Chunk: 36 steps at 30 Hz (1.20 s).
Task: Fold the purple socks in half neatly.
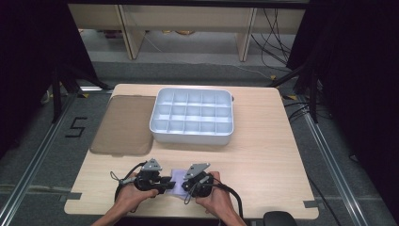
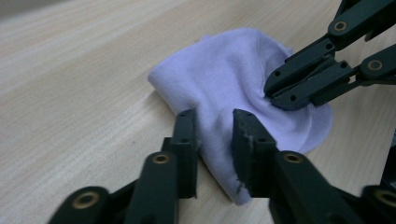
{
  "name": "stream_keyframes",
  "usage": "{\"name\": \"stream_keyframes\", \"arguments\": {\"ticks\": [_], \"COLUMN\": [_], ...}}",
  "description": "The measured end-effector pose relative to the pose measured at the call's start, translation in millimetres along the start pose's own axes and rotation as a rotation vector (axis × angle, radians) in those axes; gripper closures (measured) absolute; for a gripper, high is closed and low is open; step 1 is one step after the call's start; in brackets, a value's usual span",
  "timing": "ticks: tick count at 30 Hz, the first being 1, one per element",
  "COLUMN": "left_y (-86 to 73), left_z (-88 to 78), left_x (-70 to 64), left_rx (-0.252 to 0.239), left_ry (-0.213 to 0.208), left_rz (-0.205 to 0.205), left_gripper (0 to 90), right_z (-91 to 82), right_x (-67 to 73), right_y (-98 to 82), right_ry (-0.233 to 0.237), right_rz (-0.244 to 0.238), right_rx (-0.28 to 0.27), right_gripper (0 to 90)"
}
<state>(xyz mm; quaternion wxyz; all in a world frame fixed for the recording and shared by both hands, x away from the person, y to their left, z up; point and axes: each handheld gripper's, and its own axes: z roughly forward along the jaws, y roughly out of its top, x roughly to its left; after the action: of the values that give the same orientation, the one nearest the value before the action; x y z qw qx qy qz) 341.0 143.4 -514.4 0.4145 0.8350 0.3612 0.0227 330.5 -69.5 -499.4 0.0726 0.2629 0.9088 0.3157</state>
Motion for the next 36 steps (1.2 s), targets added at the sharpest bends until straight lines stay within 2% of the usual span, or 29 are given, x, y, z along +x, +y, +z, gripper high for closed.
{"name": "stream_keyframes", "arguments": {"ticks": [1, 2, 3, 4, 5, 6, 8, 10, 11, 12, 14, 17, 19, 20, 22, 23, 24, 26, 27, 28, 29, 30, 32, 36], "left_y": [0.0, 0.0, 0.2, 0.2, 0.8, 0.8, 1.2, 1.1, 1.2, 1.7, 1.9, 3.2, 3.8, 3.9, 3.8, 5.0, 5.2, 5.5, 5.3, 5.2, 5.2, 5.2, 5.6, 5.2], "left_z": [-1.4, -1.6, -2.1, -2.5, -3.3, -4.1, -5.5, -5.6, -5.3, -5.9, -6.3, -7.8, -8.6, -8.7, -8.4, -9.8, -9.7, -9.4, -9.4, -9.6, -9.8, -9.8, -9.9, -9.8], "left_x": [-0.6, -0.6, -1.1, -2.0, -2.4, -3.4, -3.9, -5.2, -5.6, -5.4, -5.7, -6.7, -6.7, -6.9, -8.0, -7.5, -8.0, -8.5, -10.0, -10.3, -10.6, -10.6, -10.3, -9.6], "left_rx": [-0.017, -0.022, -0.022, -0.026, -0.03, -0.024, -0.025, -0.025, -0.025, -0.026, -0.027, -0.034, -0.028, -0.017, -0.028, -0.021, -0.021, -0.025, -0.027, -0.024, -0.024, -0.024, -0.024, -0.027], "left_ry": [0.02, 0.016, 0.014, 0.014, 0.013, 0.014, 0.019, 0.025, 0.021, 0.022, 0.022, 0.019, 0.024, 0.033, 0.022, 0.026, 0.035, 0.031, 0.034, 0.034, 0.036, 0.036, 0.037, 0.039], "left_rz": [0.02, 0.033, 0.038, 0.036, 0.054, 0.05, 0.076, 0.071, 0.068, 0.089, 0.092, 0.086, 0.102, 0.1, 0.09, 0.123, 0.119, 0.124, 0.127, 0.129, 0.131, 0.131, 0.135, 0.135], "left_gripper": [79.2, 80.9, 81.7, 82.6, 83.0, 83.1, 83.2, 83.3, 83.3, 83.4, 83.4, 83.4, 83.4, 83.4, 83.4, 83.4, 83.4, 83.4, 83.4, 83.4, 83.4, 83.4, 83.5, 83.5], "right_z": [-1.2, 1.0, -1.1, -1.5, -2.6, -3.0, -4.4, -0.6, 1.7, 3.3, 9.2, 10.6, 8.9, 8.0, 4.0, -0.8, -2.4, -4.1, -2.0, 1.7, 2.7, 2.7, 13.4, 10.5], "right_x": [0.2, -1.7, -1.1, -1.2, -0.2, 2.0, 5.3, 11.0, 13.4, 14.9, 16.7, 15.7, 12.9, 10.8, 6.6, -2.6, -9.3, -14.4, -27.4, -31.2, -34.9, -34.9, -38.3, -38.4], "right_y": [0.1, 0.5, 0.7, 1.0, 1.2, 1.8, 4.2, 5.1, 5.6, 5.9, 5.3, 5.5, 5.5, 5.7, 7.1, 9.5, 10.9, 12.2, 14.6, 14.7, 15.9, 15.9, 15.6, 16.5], "right_ry": [0.013, 0.037, 0.039, 0.041, 0.037, 0.049, 0.072, 0.096, 0.104, 0.108, 0.114, 0.117, 0.129, 0.119, 0.103, 0.074, 0.047, 0.031, -0.006, -0.015, -0.009, -0.009, -0.014, -0.021], "right_rz": [0.0, -0.04, -0.029, -0.035, -0.036, -0.021, -0.052, -0.055, -0.066, -0.076, -0.087, -0.082, -0.075, -0.067, -0.055, -0.053, -0.034, -0.035, -0.013, -0.019, -0.011, -0.011, -0.01, 0.001], "right_rx": [-0.003, -0.043, -0.028, -0.04, -0.048, -0.059, -0.075, -0.095, -0.09, -0.074, -0.071, -0.061, -0.063, -0.079, -0.089, -0.119, -0.139, -0.129, -0.133, -0.153, -0.127, -0.127, -0.108, -0.086], "right_gripper": [85.0, 84.6, 84.4, 84.5, 84.7, 85.0, 85.1, 85.2, 85.3, 85.4, 85.8, 86.3, 86.3, 86.4, 86.6, 87.2, 87.3, 87.4, 87.8, 87.9, 87.9, 87.9, 87.9, 87.8]}}
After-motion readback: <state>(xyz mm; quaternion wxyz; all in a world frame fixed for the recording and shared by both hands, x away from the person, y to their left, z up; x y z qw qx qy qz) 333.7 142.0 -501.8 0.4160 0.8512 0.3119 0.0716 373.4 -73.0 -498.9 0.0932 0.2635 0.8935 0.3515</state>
